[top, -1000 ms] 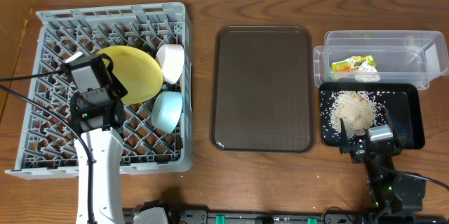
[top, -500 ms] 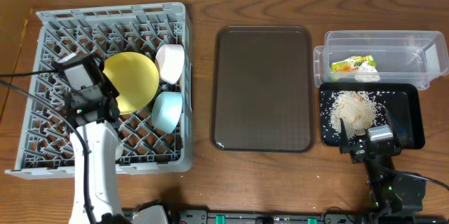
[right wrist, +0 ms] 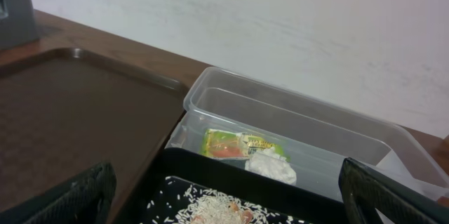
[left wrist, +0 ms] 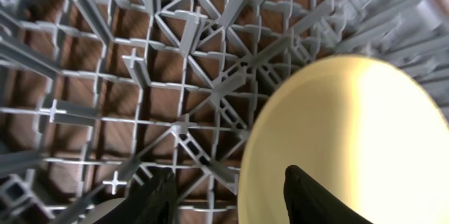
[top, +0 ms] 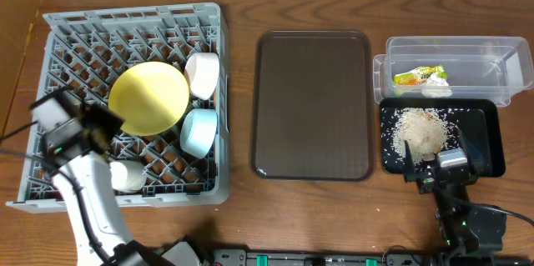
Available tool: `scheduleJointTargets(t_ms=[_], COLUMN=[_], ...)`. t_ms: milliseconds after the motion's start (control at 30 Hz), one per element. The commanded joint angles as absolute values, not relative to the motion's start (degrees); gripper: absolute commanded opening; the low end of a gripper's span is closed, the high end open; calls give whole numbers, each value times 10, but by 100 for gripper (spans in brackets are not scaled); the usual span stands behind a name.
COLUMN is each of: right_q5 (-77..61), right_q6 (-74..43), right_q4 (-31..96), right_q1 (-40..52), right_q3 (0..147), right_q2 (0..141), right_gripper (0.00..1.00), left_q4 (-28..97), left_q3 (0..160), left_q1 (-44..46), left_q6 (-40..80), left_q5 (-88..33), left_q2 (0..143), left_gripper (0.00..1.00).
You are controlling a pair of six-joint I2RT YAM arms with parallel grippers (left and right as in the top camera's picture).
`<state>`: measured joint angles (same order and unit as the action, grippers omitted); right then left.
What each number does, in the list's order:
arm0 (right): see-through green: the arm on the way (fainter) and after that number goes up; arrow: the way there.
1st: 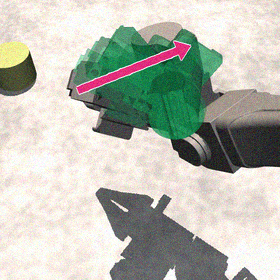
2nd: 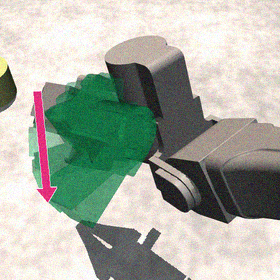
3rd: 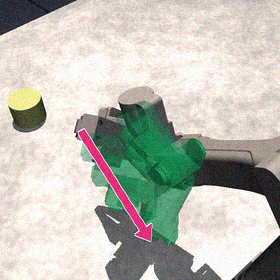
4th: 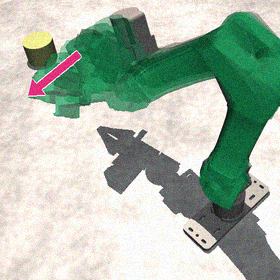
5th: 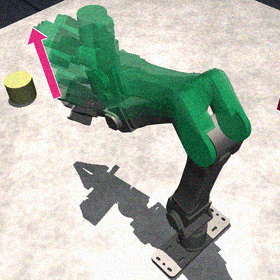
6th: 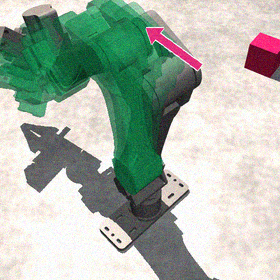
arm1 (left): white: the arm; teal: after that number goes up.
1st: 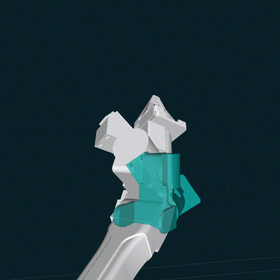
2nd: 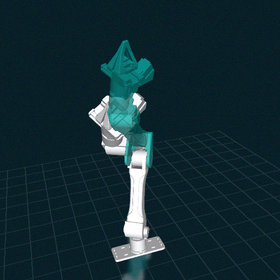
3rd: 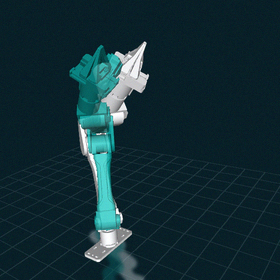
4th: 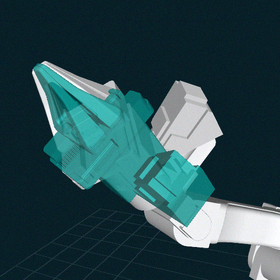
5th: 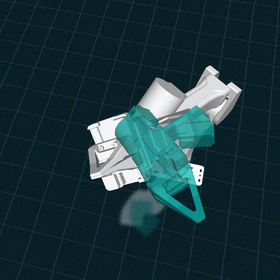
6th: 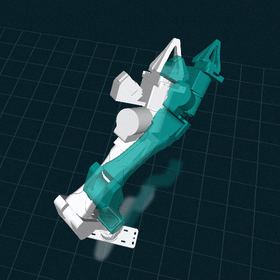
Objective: Sort waste into correct bins and load items into the dishwasher
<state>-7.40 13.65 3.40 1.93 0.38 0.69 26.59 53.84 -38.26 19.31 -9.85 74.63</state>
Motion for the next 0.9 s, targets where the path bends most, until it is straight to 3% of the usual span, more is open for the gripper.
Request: scheduleJointTargets(t_ms=[0, 300, 533, 867], right_q5=[-71, -71, -71, -71], right_q6=[129, 129, 129, 129], right_q4=[36, 36, 36, 36], right_q1=[15, 15, 15, 15], right_q3=[3, 3, 3, 3], right_q2=[4, 4, 4, 4], right_gripper=[99, 99, 99, 99], left_q4=[265, 258, 220, 182], left_q3=[539, 539, 540, 540], left_q1=[-417, -420, -421, -421], left_q6=[201, 159, 156, 100], left_q5=[-223, -296, -294, -253], left_q2=[766, 870, 886, 813], left_gripper=[51, 50, 11, 7])
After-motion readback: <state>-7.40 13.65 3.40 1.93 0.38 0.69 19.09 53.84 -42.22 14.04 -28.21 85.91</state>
